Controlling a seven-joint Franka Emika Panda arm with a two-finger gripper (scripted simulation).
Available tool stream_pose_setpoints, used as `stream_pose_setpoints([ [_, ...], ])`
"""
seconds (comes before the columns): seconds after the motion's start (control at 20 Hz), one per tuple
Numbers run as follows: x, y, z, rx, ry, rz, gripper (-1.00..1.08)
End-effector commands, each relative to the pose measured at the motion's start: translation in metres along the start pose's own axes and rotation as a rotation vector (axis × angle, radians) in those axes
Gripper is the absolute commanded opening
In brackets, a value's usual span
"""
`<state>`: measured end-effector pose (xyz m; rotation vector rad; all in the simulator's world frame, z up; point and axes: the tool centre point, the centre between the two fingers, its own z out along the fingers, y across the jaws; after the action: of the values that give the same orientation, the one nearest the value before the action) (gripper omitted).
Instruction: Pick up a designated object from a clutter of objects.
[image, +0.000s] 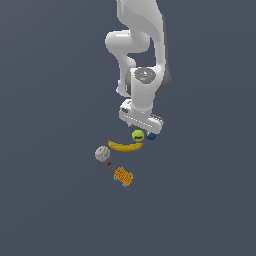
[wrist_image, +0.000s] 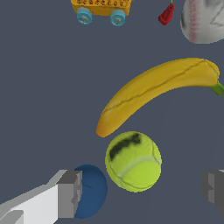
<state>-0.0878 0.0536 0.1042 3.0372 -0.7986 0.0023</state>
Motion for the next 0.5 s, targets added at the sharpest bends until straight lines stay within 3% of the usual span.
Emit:
stream_pose_setpoints([
  [0.0,-0.0058,0.0028,0.0068,0.001,0.000,0.025,1.00],
  [0.45,-0.0107,0.0051,0.0132,0.000,-0.002,0.043,1.00],
])
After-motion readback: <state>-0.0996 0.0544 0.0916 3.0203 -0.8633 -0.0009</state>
